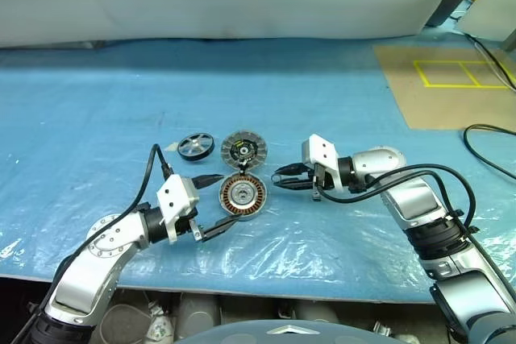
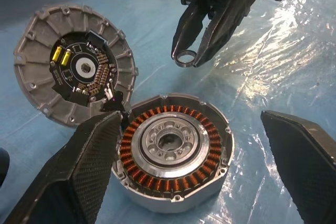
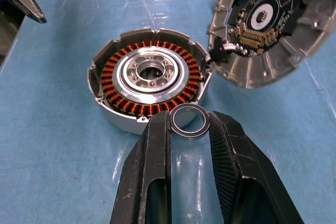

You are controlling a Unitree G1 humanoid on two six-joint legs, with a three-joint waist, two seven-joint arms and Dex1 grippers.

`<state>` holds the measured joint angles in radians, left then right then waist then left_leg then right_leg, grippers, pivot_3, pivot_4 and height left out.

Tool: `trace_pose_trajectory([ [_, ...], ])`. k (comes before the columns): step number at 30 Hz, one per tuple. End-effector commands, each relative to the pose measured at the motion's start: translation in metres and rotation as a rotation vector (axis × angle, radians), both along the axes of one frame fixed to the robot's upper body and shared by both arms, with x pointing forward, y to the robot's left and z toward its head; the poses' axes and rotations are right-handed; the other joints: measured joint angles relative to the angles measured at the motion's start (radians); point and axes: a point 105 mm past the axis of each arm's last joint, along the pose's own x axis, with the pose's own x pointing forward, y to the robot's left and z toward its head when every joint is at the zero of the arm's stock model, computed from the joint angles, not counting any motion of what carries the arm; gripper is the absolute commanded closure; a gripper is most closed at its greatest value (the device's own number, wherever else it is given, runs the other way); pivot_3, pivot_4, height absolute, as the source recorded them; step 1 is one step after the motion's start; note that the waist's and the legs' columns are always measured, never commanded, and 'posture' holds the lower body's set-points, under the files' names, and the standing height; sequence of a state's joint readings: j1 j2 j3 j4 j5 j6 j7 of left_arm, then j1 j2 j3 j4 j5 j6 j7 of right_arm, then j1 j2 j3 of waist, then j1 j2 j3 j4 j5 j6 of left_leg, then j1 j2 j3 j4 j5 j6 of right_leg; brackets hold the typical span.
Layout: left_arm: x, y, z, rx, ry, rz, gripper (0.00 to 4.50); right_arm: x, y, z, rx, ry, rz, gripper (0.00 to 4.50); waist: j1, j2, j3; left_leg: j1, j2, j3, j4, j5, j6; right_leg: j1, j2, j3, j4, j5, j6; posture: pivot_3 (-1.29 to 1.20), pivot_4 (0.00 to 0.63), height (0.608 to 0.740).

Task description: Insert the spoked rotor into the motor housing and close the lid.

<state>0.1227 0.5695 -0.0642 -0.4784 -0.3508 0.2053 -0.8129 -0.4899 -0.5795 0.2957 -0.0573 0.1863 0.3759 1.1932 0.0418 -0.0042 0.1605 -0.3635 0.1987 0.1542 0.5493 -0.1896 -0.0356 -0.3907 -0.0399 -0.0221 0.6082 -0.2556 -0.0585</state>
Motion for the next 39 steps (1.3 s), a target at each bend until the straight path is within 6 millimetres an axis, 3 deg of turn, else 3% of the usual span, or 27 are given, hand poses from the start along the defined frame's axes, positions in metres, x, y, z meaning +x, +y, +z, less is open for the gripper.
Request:
trace_pose_trajectory([
  [1, -0.002, 0.006, 0.008, 0.012, -0.041, 0.009, 0.00, -0.004, 0.013, 0.006, 0.014, -0.023, 0.084, 3.84, -0.001, 0.000, 0.000, 0.000, 0.000, 0.000, 0.000, 0.000, 0.000, 0.000, 0.000, 0.000, 0.000, 0.000, -0.001, 0.00, 0.150, 0.740],
  [5, 0.000, 0.009, 0.010, 0.006, -0.051, 0.036, 0.00, -0.002, 0.025, 0.009, 0.041, -0.011, 0.114, 3.84, 0.000, 0.001, 0.000, 0.000, 0.000, 0.000, 0.002, 0.000, 0.000, 0.000, 0.000, 0.000, 0.001, -0.001, -0.001, 0.00, 0.150, 0.740],
  [15, -0.002, 0.007, 0.010, 0.005, -0.046, 0.047, 0.00, -0.006, 0.055, -0.014, 0.043, -0.013, 0.196, 3.84, 0.000, 0.001, 0.000, -0.001, 0.001, -0.001, 0.006, 0.000, 0.000, 0.000, 0.000, 0.000, 0.004, -0.001, -0.003, 0.00, 0.150, 0.740],
  [25, -0.008, 0.004, 0.006, 0.001, -0.014, 0.061, 0.00, 0.001, 0.057, -0.025, 0.040, -0.024, 0.174, 3.84, 0.000, 0.001, 0.000, -0.001, 0.002, -0.001, 0.014, 0.000, 0.000, 0.000, 0.000, 0.000, 0.011, -0.002, -0.003, 0.00, 0.150, 0.740],
  [39, -0.004, 0.000, 0.004, -0.010, -0.020, 0.058, 0.00, 0.008, 0.058, -0.021, 0.053, -0.018, 0.139, 3.84, 0.000, 0.001, 0.000, -0.002, 0.002, -0.001, 0.015, 0.000, 0.000, -0.001, 0.000, 0.000, 0.012, -0.002, -0.004, 0.00, 0.150, 0.740],
])
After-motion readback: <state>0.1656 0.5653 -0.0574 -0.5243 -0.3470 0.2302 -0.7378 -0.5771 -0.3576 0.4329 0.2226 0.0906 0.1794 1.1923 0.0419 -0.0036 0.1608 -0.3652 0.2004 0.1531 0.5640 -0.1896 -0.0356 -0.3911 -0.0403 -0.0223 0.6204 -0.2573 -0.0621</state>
